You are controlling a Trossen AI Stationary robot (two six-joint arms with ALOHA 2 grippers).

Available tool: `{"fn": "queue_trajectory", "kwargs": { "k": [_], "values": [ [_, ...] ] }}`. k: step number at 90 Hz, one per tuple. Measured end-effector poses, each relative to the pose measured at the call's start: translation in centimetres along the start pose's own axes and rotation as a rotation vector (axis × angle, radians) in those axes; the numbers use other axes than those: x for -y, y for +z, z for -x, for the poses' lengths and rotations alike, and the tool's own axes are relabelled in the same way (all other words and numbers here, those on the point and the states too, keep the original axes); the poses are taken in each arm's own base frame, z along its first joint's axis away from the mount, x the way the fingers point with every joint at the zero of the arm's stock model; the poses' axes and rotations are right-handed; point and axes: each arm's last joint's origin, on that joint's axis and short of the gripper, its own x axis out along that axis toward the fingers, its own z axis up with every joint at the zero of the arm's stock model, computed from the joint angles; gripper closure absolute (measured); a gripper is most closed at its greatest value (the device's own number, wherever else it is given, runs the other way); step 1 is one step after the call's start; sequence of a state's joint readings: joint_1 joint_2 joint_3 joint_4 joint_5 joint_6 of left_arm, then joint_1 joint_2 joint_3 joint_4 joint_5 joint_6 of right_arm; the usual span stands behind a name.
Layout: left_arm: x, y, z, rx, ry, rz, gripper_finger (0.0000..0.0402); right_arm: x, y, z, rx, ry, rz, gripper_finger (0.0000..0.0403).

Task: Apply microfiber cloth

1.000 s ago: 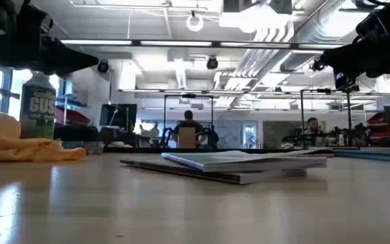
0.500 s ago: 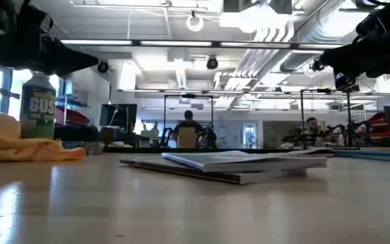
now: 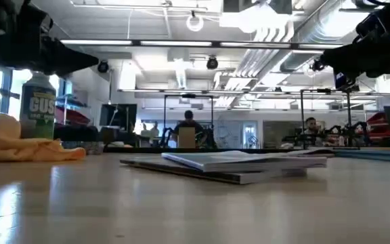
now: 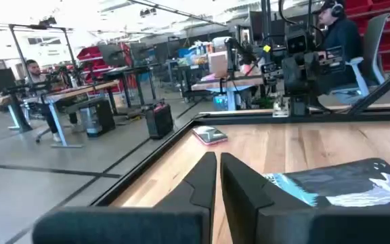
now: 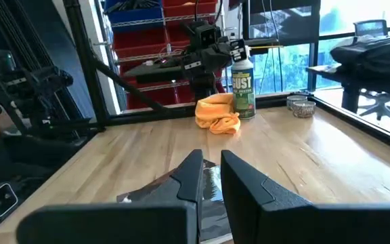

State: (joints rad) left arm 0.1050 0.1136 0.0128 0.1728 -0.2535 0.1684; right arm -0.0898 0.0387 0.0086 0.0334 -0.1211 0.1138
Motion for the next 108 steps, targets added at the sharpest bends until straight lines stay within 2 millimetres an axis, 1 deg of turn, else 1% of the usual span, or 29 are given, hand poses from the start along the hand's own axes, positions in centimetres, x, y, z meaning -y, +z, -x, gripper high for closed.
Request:
{"fn": "queue_trajectory", "kwargs": {
  "k": [37, 44, 54, 65, 74, 85, 91, 96, 108],
  "values": [
    [0.0, 0.0, 0.0, 0.000, -0.001, 0.006, 0.0396, 0.0, 0.0, 0.0, 0.000, 0.000, -0.001, 0.0380],
    [0.1, 0.0, 0.0, 0.002, -0.031, 0.093, 0.0397, 0.0, 0.0, 0.0, 0.000, 0.000, 0.001, 0.0380],
    [0.3, 0.2, 0.0, 0.025, -0.122, 0.236, 0.0396, 0.0, 0.0, 0.0, 0.000, 0.000, -0.001, 0.0380],
    [0.4, 1.1, 0.1, 0.079, -0.196, 0.281, 0.0397, 0.0, 0.0, 0.0, 0.000, 0.000, -0.001, 0.0380],
    [0.7, 2.4, 0.3, 0.076, -0.328, 0.375, 0.0399, 0.0, 0.0, 0.0, 0.000, 0.000, 0.000, 0.0380],
    [1.2, 4.1, 0.6, 0.064, -0.413, 0.472, 0.0401, 0.0, 0.0, 0.0, 0.000, 0.000, 0.000, 0.0380],
    [1.6, 5.4, 0.8, 0.085, -0.471, 0.477, 0.0401, 0.0, 0.0, 0.0, 0.000, 0.000, -0.001, 0.0380],
    [1.9, 6.2, 0.9, 0.078, -0.484, 0.461, 0.0401, 0.0, 0.0, 0.0, 0.000, 0.000, -0.001, 0.0380],
    [3.4, 6.6, 0.7, -0.079, -0.486, 0.400, 0.0401, 0.0, 0.0, 0.0, -0.001, 0.000, -0.001, 0.0380]
  ]
}}
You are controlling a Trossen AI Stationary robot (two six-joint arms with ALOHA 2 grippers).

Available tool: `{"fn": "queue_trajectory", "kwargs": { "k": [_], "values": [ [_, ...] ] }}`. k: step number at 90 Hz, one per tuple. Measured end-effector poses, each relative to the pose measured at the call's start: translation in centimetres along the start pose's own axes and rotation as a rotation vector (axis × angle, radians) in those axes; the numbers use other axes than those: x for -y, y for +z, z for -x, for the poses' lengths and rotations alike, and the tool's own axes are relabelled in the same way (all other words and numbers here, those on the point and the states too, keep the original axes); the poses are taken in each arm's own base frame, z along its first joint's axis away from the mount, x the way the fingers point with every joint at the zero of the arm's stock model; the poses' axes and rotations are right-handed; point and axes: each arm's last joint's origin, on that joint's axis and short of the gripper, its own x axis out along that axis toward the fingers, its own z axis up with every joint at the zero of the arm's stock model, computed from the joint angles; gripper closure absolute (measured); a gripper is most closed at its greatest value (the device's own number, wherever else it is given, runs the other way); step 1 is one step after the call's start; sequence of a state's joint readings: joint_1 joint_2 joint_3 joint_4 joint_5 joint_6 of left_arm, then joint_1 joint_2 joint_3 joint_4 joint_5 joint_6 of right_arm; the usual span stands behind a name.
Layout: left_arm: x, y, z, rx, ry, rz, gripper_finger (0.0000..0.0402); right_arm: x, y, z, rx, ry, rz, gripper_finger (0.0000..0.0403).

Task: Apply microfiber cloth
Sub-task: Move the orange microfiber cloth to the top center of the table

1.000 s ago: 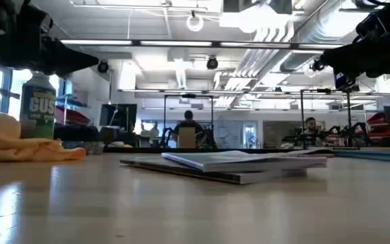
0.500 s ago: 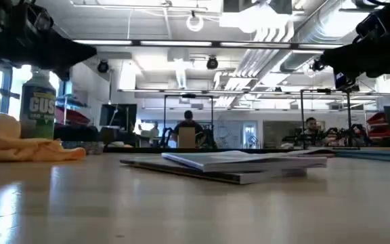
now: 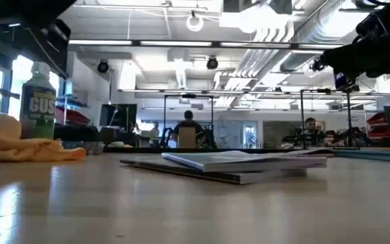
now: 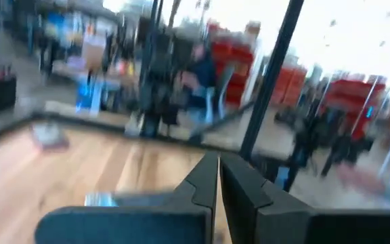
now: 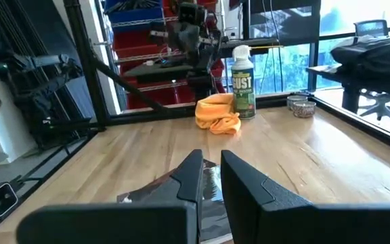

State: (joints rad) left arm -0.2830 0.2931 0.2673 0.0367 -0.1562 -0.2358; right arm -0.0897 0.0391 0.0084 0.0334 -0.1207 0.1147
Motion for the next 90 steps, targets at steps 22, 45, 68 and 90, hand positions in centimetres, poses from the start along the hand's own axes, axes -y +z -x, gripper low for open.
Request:
{"fn": "queue_trajectory", "kwargs": {
  "k": [22, 45, 68, 90],
  "values": [
    [3.2, -0.8, -2.5, -0.245, 0.178, -0.066, 0.0401, 0.0, 0.0, 0.0, 0.000, 0.000, 0.176, 0.0380],
    [7.4, -1.4, -4.5, -0.453, 0.328, 0.035, 0.0402, -0.1, 0.6, 0.0, 0.058, -0.003, 0.201, 0.0380],
    [9.2, -2.8, -5.0, -0.617, 0.328, 0.139, 0.0396, -0.1, 1.3, 0.1, 0.136, 0.002, -0.247, 0.0380],
    [11.3, -4.6, -5.5, -0.797, 0.215, 0.402, 0.0344, -0.1, 1.7, 0.1, 0.177, 0.015, -0.364, 0.0380]
  ]
}}
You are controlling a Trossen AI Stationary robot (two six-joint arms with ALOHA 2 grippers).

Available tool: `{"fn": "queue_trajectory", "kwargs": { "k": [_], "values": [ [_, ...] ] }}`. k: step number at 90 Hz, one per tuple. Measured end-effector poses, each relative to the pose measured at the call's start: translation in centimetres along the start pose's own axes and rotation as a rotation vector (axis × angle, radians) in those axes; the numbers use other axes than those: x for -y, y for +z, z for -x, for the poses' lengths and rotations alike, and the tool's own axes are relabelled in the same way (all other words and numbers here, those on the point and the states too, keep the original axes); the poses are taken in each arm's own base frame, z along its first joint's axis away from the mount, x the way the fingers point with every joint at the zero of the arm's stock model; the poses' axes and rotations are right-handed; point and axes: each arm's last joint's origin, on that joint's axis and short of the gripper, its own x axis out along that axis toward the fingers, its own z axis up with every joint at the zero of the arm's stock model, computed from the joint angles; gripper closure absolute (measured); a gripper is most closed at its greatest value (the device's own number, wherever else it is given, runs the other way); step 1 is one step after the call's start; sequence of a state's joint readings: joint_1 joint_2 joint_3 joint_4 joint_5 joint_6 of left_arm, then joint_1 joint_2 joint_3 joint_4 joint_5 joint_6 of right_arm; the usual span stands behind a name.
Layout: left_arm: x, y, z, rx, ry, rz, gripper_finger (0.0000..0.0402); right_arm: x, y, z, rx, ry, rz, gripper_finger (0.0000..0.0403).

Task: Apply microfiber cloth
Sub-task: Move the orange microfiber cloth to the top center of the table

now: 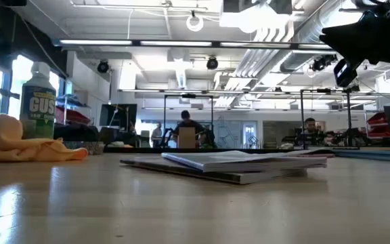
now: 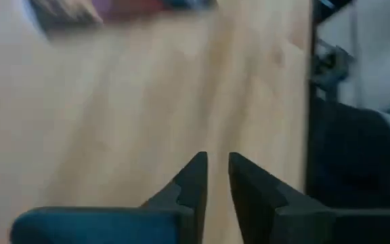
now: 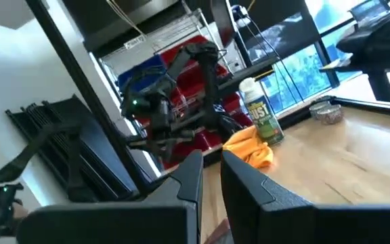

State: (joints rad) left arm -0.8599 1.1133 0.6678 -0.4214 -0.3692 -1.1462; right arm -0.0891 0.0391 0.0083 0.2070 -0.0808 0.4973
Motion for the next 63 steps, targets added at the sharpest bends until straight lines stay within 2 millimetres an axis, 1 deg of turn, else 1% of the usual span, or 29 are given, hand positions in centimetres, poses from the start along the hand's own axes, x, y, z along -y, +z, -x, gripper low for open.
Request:
{"fn": "queue_trajectory", "kwargs": {
  "k": [10, 19, 29, 38, 48, 56, 63],
  "values": [
    [1.2, -0.8, -0.4, -0.012, 0.024, 0.010, 0.0337, 0.0, 0.0, 0.0, 0.002, 0.000, 0.001, 0.0380],
    [2.2, -1.1, 0.0, -0.004, 0.169, -0.024, 0.0353, 0.0, 0.1, 0.0, 0.006, 0.002, -0.027, 0.0380],
    [1.8, -1.3, 0.2, 0.005, 0.374, -0.073, 0.0372, -0.1, 0.1, 0.0, 0.010, 0.008, -0.047, 0.0380],
    [1.4, -1.5, -0.2, -0.009, 0.449, -0.101, 0.0372, -0.1, 0.1, 0.0, 0.007, 0.007, -0.022, 0.0380],
    [0.6, -1.5, -0.8, 0.024, 0.510, -0.107, 0.0352, -0.1, 0.0, -0.1, -0.003, 0.011, -0.020, 0.0380],
    [-0.3, -1.2, -1.2, 0.105, 0.568, -0.086, 0.0322, -0.3, 0.0, -0.4, -0.007, 0.039, -0.005, 0.0380],
    [-1.1, -0.7, -1.5, 0.177, 0.614, -0.016, 0.0293, -0.7, 0.0, -0.6, -0.001, 0.080, 0.022, 0.0380]
  ]
}}
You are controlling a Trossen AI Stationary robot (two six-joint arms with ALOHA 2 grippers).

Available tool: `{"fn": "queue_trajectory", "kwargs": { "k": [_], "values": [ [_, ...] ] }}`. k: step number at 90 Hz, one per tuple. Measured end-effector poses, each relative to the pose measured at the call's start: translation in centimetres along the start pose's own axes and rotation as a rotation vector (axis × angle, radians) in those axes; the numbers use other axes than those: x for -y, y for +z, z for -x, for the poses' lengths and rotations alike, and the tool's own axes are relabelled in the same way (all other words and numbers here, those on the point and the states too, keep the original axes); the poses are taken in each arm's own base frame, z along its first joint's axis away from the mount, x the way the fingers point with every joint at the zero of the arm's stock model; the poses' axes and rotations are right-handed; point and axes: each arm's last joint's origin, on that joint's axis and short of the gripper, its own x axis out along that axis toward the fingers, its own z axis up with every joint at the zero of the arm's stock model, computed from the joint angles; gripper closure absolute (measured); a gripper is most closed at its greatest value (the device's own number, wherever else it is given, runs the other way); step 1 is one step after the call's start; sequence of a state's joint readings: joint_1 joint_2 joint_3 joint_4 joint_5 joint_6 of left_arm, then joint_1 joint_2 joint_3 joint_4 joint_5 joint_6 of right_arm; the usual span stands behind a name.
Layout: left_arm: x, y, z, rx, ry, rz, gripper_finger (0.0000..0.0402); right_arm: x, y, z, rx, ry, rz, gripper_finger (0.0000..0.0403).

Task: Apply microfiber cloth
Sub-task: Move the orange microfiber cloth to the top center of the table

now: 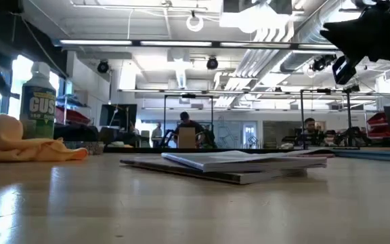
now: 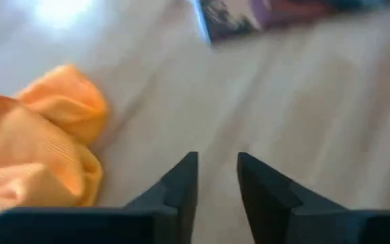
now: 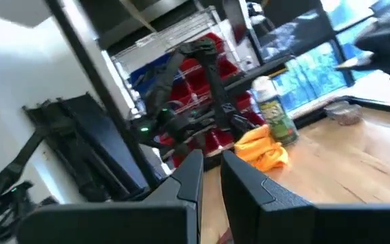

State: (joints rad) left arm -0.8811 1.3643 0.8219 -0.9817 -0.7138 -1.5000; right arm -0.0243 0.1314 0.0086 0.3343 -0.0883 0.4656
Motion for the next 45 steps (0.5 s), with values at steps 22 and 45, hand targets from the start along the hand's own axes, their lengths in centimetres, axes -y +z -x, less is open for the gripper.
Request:
{"fn": "queue_trajectory", "kwargs": {
  "k": [22, 45],
  "values": [
    [-2.0, 0.4, -2.9, -0.016, 0.149, 0.114, 0.0240, -1.2, 0.3, -0.9, 0.059, 0.087, 0.039, 0.0380],
    [-3.3, 2.3, -5.0, -0.048, 0.260, 0.189, 0.0240, -2.2, 0.9, -2.4, 0.048, 0.078, 0.068, 0.0380]
  ]
}}
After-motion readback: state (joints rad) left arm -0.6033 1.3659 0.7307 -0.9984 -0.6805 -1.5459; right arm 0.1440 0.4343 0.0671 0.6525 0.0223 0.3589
